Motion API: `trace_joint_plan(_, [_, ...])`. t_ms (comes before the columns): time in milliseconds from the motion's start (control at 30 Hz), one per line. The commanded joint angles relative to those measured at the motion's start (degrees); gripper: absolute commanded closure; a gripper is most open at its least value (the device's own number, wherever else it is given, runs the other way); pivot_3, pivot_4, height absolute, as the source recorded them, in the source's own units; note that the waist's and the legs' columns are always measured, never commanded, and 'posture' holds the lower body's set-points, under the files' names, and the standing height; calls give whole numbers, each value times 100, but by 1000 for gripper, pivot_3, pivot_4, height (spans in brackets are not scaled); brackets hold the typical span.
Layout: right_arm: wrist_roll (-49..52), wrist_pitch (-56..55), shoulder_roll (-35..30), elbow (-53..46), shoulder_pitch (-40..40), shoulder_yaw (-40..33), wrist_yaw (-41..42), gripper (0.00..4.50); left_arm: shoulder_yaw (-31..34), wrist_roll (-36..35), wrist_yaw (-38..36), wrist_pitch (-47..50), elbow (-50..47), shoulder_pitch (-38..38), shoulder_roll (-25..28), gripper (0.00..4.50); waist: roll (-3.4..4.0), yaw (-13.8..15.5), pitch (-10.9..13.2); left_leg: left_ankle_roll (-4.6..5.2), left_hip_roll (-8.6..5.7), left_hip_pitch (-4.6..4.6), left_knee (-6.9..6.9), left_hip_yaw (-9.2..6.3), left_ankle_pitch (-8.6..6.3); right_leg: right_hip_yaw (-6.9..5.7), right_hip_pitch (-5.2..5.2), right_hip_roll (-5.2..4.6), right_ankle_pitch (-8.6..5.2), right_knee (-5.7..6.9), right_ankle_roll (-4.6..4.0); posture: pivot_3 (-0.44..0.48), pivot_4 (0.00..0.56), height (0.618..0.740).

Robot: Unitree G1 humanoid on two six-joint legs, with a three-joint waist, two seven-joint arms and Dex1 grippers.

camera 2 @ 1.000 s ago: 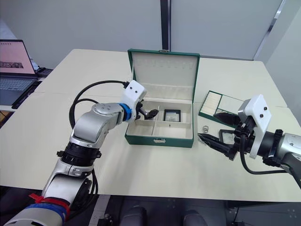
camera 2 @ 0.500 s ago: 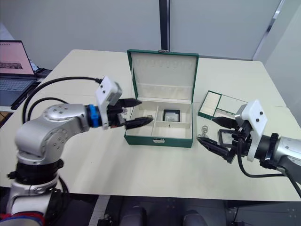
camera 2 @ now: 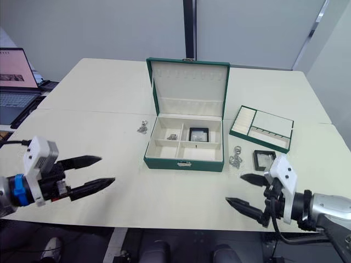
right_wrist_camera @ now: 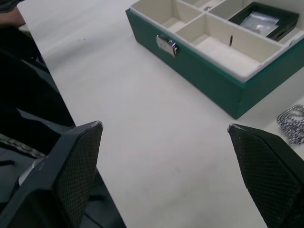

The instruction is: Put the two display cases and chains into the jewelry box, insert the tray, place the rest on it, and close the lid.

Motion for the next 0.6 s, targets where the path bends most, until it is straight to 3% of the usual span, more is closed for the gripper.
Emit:
trace_joint_plan(33, [-192, -195, -14, -64, 257, -262, 301, 0, 259, 835, -190, -1051, 418, 714, -18, 25, 0, -8, 0, 1, -1, 2, -2, 2, -1, 3, 1, 0, 0, 0, -1, 0, 150, 740])
trace_joint_plan(467, [-470, -411, 87, -88, 476, -271, 574, 0, 178, 539, -333, -1387, 808, 587, 74, 25, -18, -4, -9, 4, -1, 1, -3, -1, -3, 0, -31, 0, 0, 0, -2, 0, 150, 740])
trace_joint_plan(600, [-323, -412, 59, -173, -64, -106, 401, 0, -48, 369, 126, -1044, 864, -35, 90, 25, -16, -6, -8, 4, -1, 2, -3, -2, -3, -1, -31, 0, 0, 3, -2, 0, 150, 740])
